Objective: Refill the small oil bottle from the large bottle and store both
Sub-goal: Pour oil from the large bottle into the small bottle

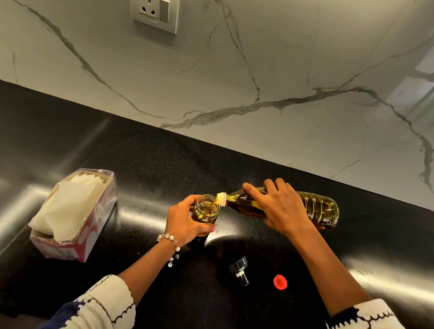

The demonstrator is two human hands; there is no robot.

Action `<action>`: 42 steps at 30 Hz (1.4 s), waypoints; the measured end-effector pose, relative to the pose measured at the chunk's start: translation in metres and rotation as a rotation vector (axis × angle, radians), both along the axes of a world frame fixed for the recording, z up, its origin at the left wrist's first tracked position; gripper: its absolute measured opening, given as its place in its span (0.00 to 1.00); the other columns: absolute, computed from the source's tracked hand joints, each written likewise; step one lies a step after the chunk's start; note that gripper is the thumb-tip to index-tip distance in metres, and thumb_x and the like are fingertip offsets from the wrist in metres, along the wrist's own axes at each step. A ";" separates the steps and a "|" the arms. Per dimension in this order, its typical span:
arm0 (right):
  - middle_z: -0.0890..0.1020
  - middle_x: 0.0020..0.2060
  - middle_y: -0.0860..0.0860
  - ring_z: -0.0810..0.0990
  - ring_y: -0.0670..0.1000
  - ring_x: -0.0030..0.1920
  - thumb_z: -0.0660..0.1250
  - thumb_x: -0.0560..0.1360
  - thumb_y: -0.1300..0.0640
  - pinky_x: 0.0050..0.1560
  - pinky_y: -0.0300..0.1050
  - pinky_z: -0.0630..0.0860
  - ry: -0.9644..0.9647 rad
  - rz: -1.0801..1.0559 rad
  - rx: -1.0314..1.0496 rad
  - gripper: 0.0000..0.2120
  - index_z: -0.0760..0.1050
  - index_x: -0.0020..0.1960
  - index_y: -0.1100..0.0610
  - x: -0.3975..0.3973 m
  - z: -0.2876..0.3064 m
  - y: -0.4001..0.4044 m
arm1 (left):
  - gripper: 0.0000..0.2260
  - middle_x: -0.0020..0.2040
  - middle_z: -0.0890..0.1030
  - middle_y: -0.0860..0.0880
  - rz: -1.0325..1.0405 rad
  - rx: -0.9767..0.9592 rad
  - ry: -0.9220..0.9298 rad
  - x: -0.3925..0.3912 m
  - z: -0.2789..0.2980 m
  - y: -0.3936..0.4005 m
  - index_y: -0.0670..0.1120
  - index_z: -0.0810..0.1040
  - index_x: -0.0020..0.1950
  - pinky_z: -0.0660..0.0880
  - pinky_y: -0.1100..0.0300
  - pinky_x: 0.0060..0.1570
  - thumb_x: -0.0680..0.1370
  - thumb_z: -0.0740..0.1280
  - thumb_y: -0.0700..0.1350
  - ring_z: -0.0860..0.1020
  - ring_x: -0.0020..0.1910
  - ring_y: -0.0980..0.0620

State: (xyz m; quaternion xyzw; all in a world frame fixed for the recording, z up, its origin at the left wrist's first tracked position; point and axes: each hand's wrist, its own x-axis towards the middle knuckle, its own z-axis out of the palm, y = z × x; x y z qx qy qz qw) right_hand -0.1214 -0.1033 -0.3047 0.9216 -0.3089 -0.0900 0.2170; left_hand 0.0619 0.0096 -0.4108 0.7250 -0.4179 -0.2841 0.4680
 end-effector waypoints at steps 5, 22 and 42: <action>0.67 0.66 0.61 0.68 0.60 0.64 0.68 0.75 0.51 0.62 0.50 0.69 0.002 -0.014 0.009 0.40 0.44 0.77 0.46 -0.001 -0.002 0.000 | 0.31 0.49 0.79 0.55 0.002 0.003 -0.005 0.000 0.000 -0.001 0.50 0.76 0.59 0.65 0.77 0.41 0.59 0.83 0.46 0.75 0.49 0.59; 0.68 0.65 0.60 0.70 0.59 0.62 0.70 0.73 0.52 0.60 0.49 0.70 0.015 -0.014 0.011 0.42 0.45 0.76 0.46 -0.002 -0.004 0.004 | 0.31 0.49 0.78 0.56 -0.012 0.005 0.003 0.000 0.001 0.001 0.49 0.76 0.60 0.66 0.79 0.39 0.60 0.82 0.44 0.74 0.48 0.61; 0.69 0.64 0.61 0.71 0.59 0.61 0.69 0.73 0.52 0.60 0.49 0.71 -0.006 -0.005 -0.011 0.41 0.46 0.77 0.47 -0.001 -0.006 0.007 | 0.32 0.50 0.78 0.56 -0.006 0.019 0.011 0.001 -0.005 -0.001 0.49 0.75 0.61 0.65 0.77 0.42 0.60 0.82 0.45 0.75 0.51 0.59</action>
